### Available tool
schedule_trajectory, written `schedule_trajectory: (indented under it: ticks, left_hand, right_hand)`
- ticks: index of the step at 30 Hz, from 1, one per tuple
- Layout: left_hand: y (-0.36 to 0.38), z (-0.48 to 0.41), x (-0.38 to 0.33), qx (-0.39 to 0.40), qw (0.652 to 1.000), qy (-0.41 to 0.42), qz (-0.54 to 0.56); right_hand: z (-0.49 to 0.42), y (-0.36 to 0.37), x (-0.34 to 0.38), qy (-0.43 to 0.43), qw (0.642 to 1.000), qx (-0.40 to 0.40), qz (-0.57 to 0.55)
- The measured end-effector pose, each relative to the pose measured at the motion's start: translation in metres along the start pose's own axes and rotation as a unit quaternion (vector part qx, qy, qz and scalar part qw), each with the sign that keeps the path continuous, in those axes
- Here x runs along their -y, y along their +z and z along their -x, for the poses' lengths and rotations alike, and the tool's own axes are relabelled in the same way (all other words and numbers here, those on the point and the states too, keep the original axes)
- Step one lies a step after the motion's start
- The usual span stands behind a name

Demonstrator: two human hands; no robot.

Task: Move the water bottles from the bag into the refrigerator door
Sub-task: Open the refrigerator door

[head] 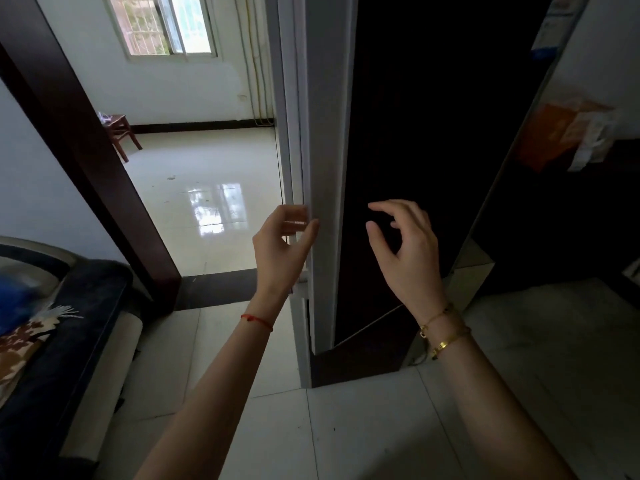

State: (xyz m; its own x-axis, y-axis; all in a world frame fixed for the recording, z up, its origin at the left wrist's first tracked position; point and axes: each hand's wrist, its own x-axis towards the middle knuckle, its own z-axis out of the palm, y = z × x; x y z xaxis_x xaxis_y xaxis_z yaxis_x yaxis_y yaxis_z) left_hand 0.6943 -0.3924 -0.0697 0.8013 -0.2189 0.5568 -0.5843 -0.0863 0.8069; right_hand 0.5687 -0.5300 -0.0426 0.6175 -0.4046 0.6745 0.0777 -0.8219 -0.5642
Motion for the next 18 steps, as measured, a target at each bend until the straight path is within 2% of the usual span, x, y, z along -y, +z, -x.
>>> schedule_trajectory:
  ticks: [12,18]
  left_hand:
    - [0.008,0.066,-0.047,0.121,0.988,0.083,0.044]
    - [0.020,0.090,-0.069,0.184,0.970,0.125,0.093]
  right_hand:
    - [0.053,-0.051,0.033,0.008,0.996,-0.086,0.014]
    - [0.076,-0.074,0.040,0.008,0.986,-0.164,0.034]
